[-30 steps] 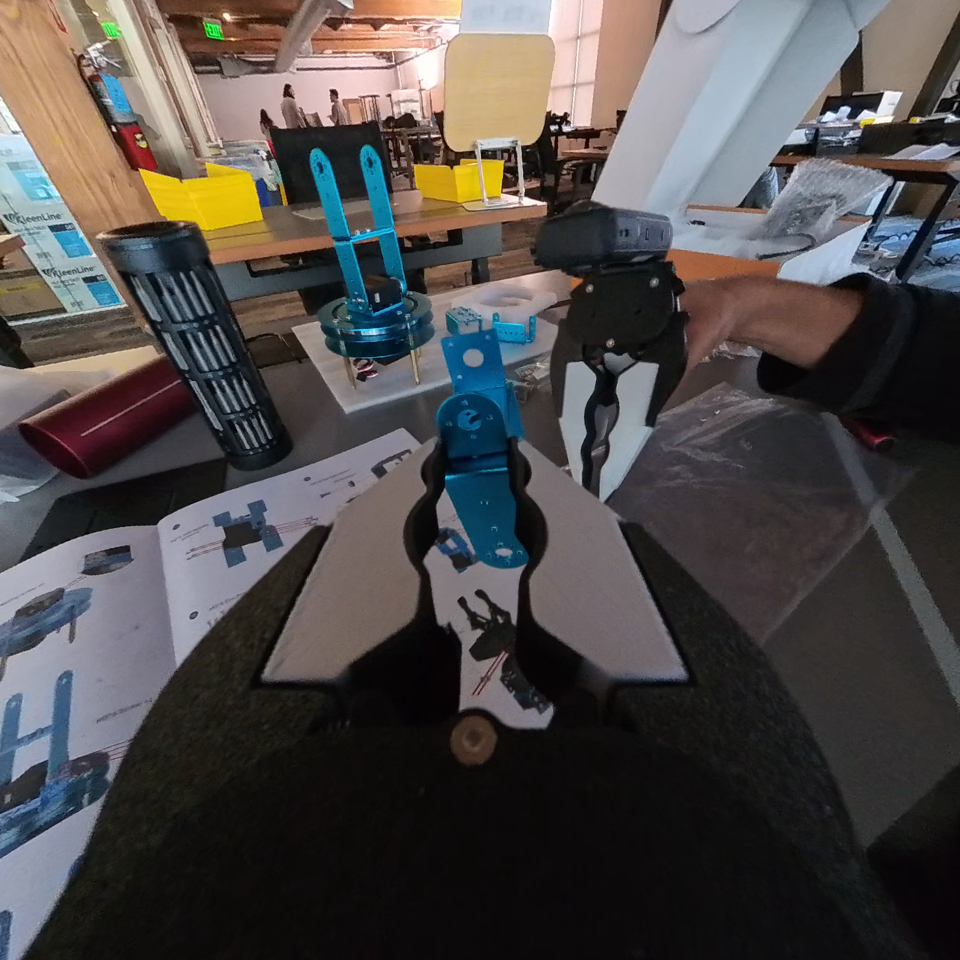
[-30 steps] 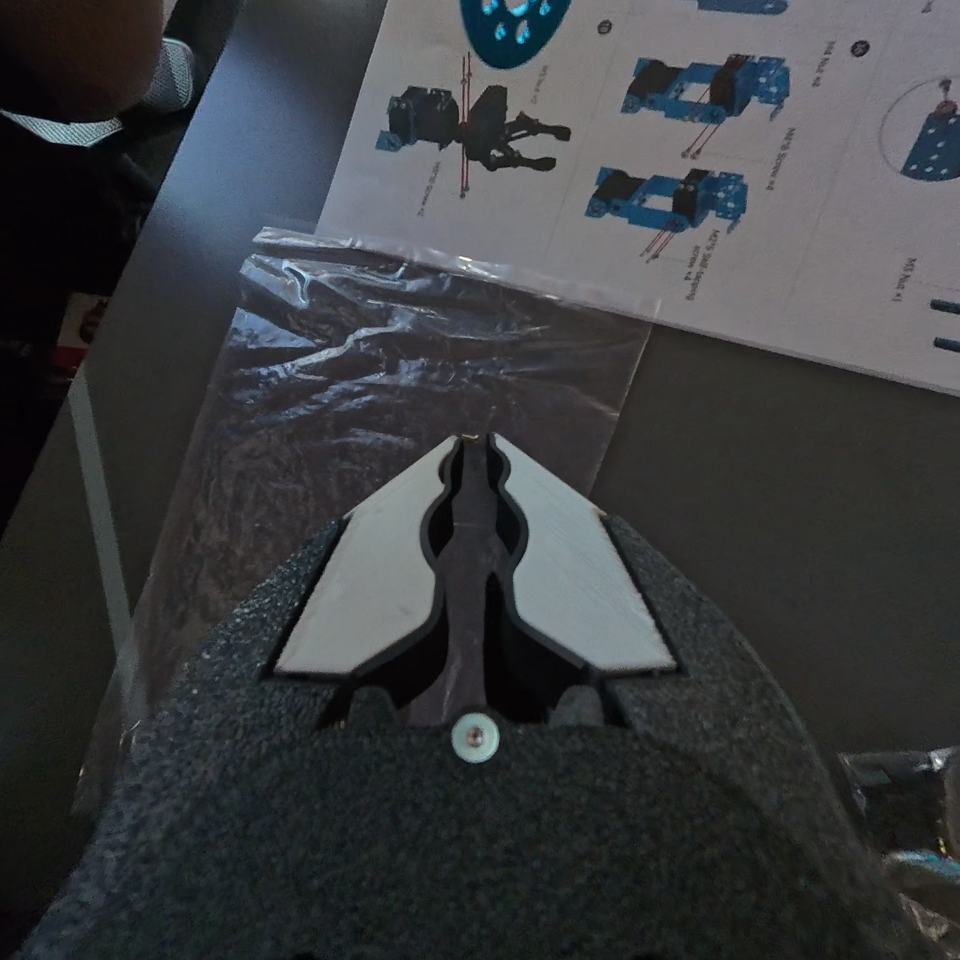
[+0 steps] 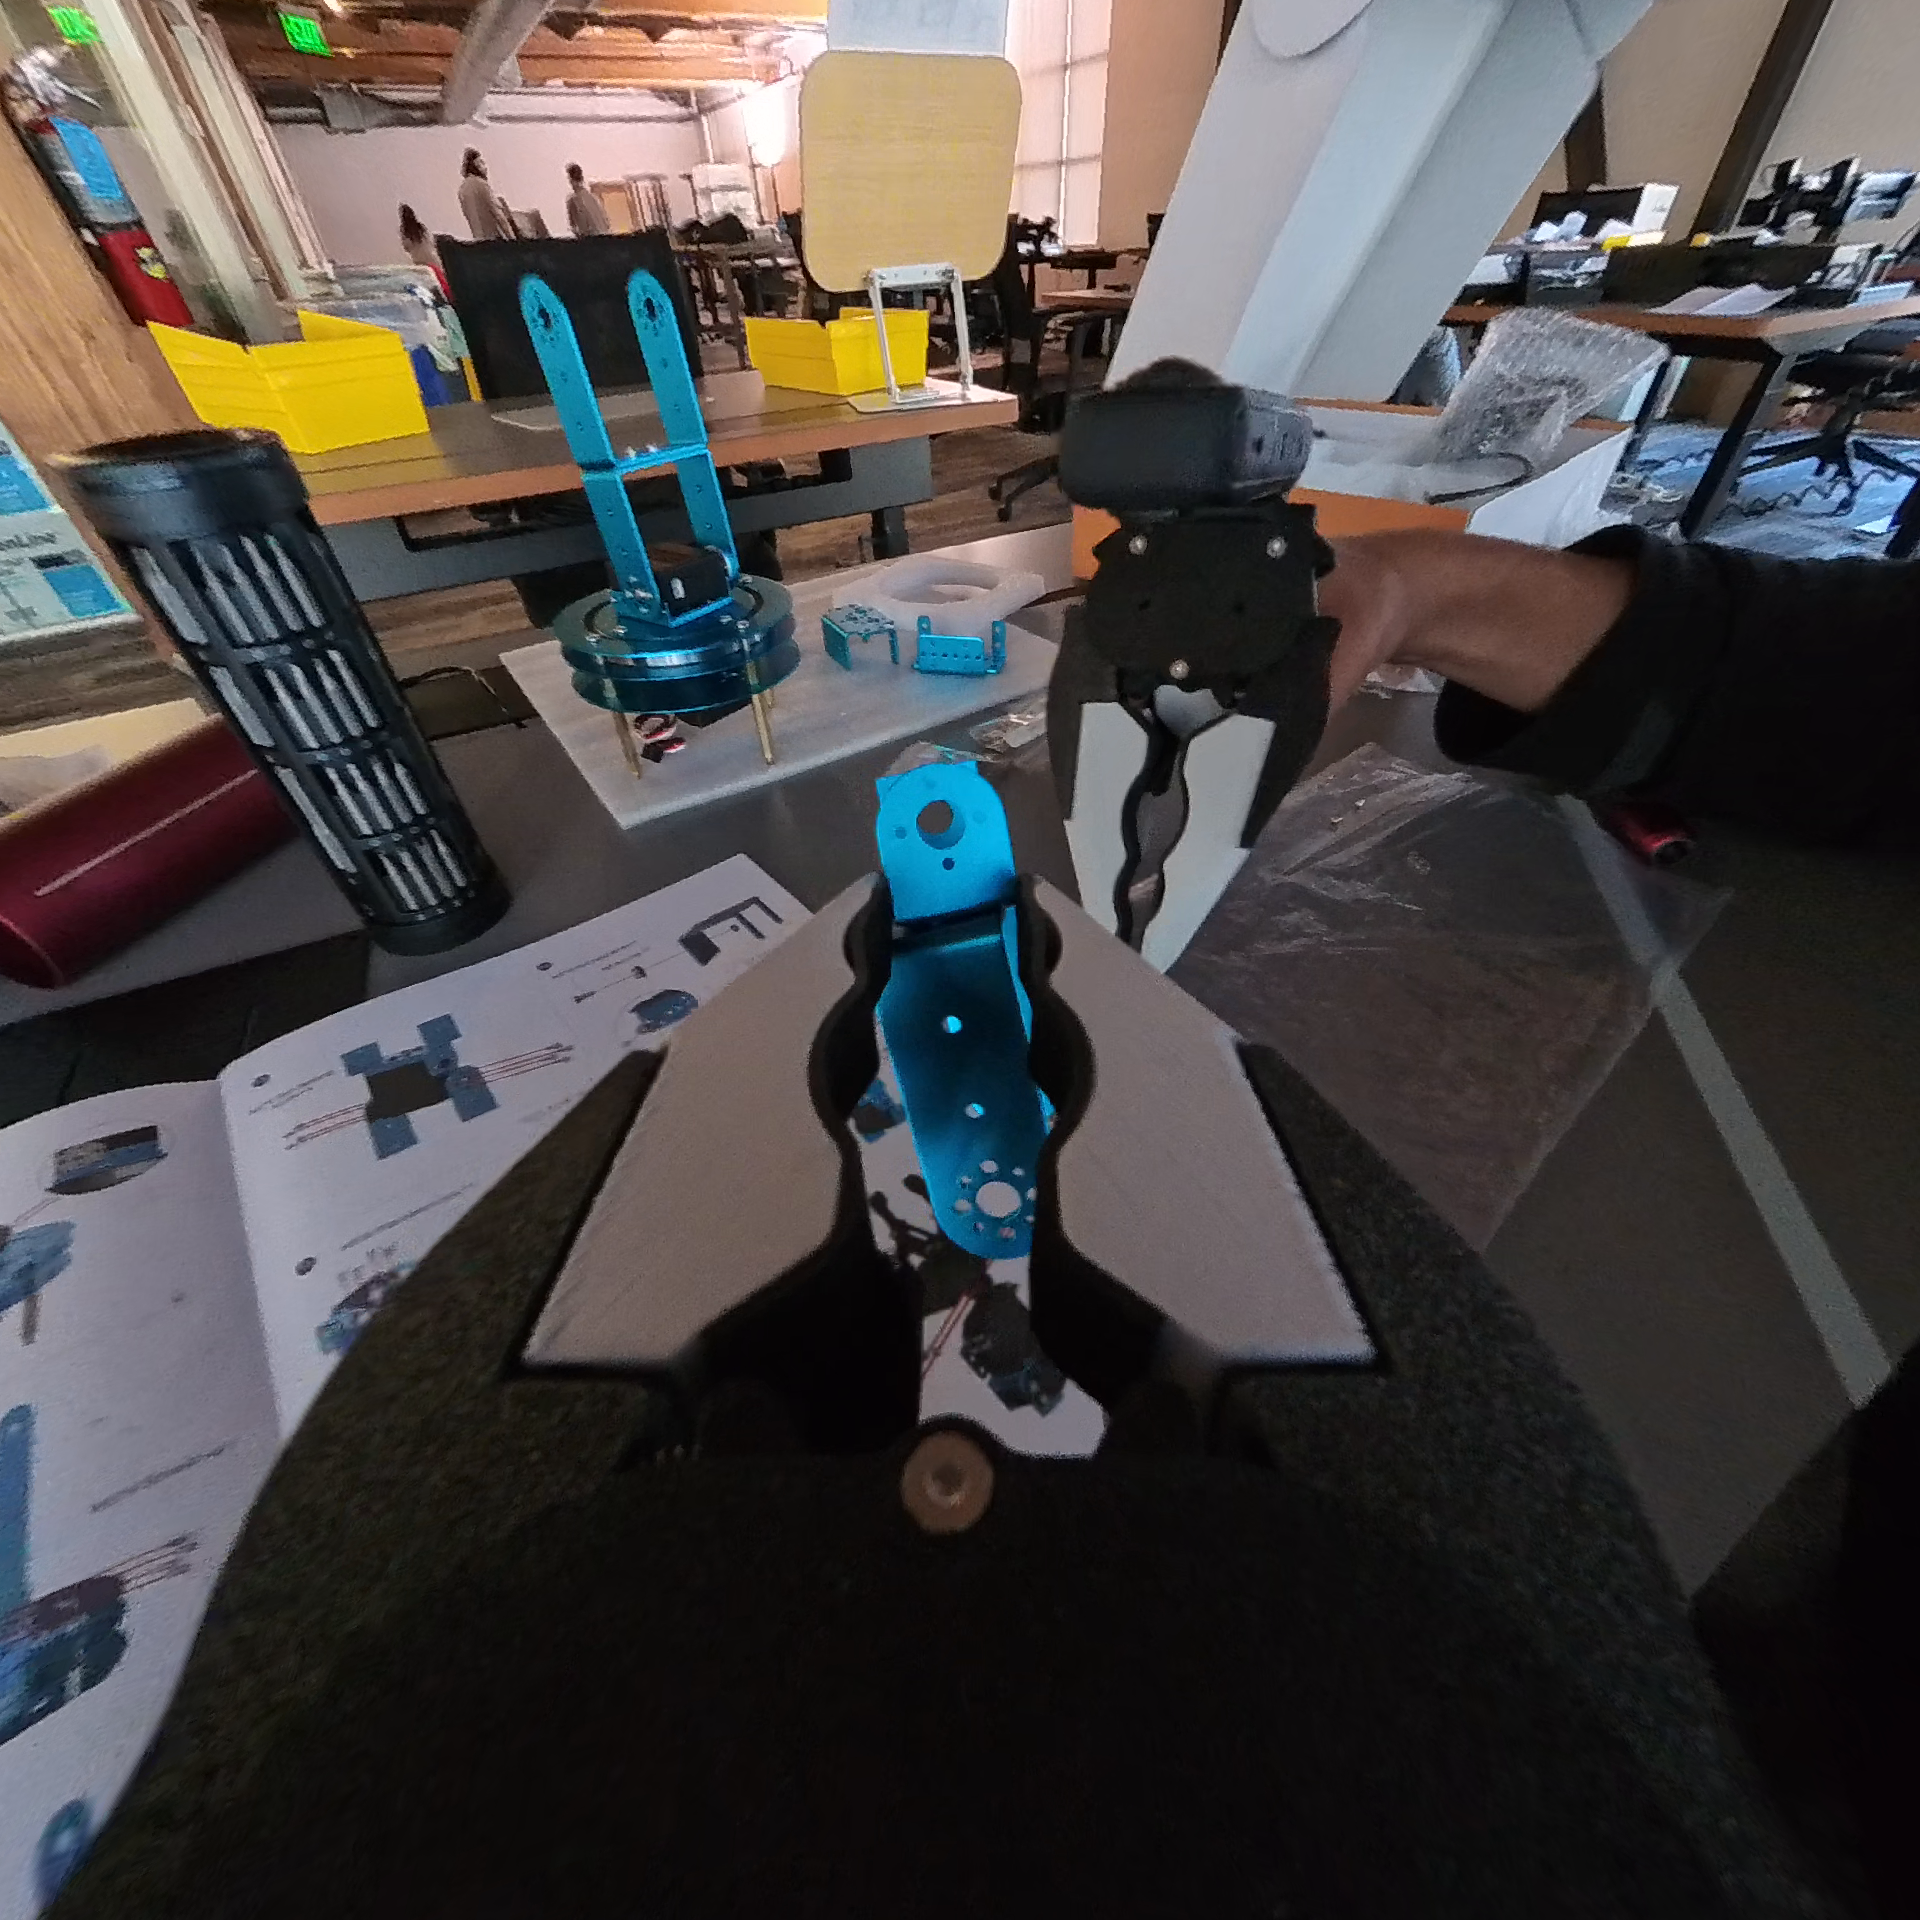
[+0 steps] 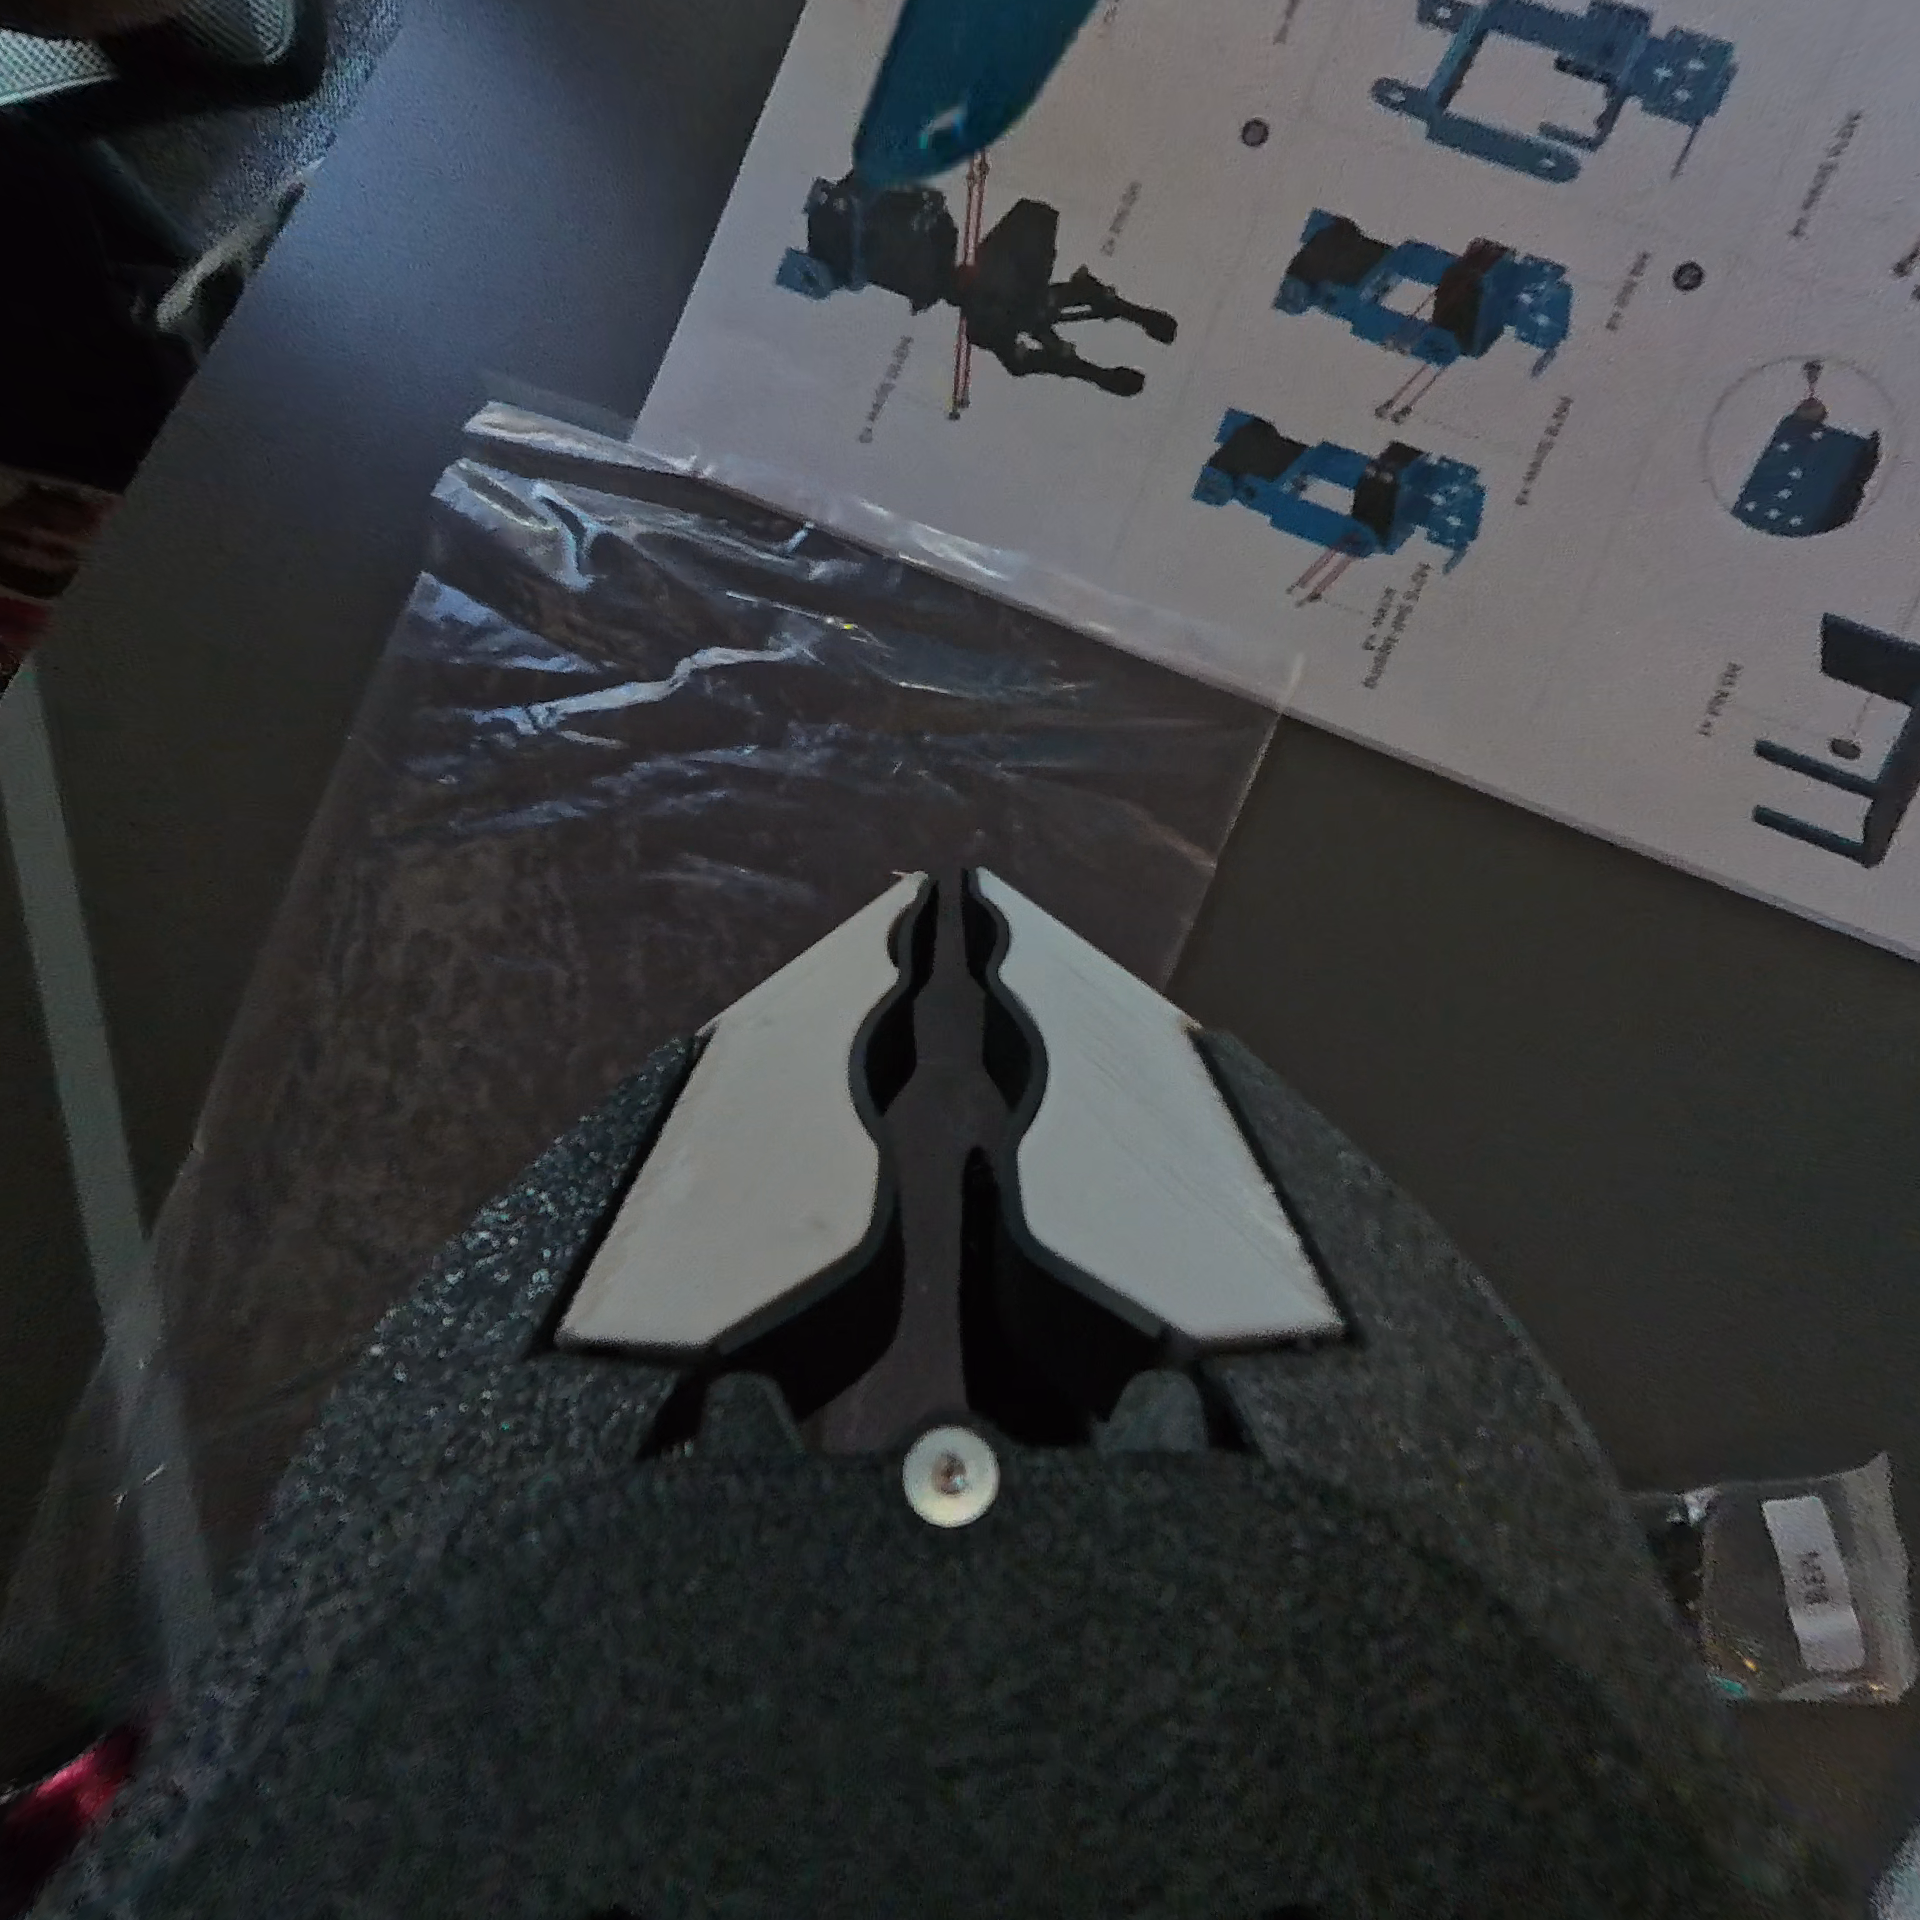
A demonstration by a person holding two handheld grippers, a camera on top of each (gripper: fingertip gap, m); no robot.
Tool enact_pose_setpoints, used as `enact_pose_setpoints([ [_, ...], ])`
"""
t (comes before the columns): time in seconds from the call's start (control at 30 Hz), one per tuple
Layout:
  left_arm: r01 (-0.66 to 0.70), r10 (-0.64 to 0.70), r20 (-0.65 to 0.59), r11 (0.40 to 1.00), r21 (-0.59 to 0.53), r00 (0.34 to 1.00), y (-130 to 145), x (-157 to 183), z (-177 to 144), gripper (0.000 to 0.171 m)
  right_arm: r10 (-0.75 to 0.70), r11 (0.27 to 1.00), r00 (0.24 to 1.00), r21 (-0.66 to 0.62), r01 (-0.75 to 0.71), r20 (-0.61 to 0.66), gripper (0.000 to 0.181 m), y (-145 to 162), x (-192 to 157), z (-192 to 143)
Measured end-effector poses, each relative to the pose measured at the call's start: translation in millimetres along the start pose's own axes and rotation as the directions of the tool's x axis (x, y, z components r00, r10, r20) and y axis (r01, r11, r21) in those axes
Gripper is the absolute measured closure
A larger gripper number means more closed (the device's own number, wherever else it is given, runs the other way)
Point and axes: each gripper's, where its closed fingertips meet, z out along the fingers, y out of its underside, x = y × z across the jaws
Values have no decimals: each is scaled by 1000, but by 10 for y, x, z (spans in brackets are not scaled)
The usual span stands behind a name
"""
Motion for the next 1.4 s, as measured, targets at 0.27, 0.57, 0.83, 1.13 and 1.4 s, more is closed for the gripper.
enact_pose_setpoints([
  [0.27,124,-114,-169,991,47,979,-25,319,196,149,14,993,998,117,-21,60,164,-305,-120,-298],
  [0.57,137,-91,-281,979,148,955,-149,595,261,149,-23,887,976,455,-81,218,151,-849,-396,-500],
  [0.83,21,-18,-282,1000,8,959,194,608,332,145,-26,927,997,376,-4,74,154,-592,-324,-324],
  [1.13,-61,17,-321,990,-129,947,434,731,331,132,-75,939,991,343,33,112,153,-557,-463,-195],
  [1.4,-123,50,-340,973,-196,939,584,774,326,146,-77,954,991,297,41,112,152,-487,-475,-63],
])
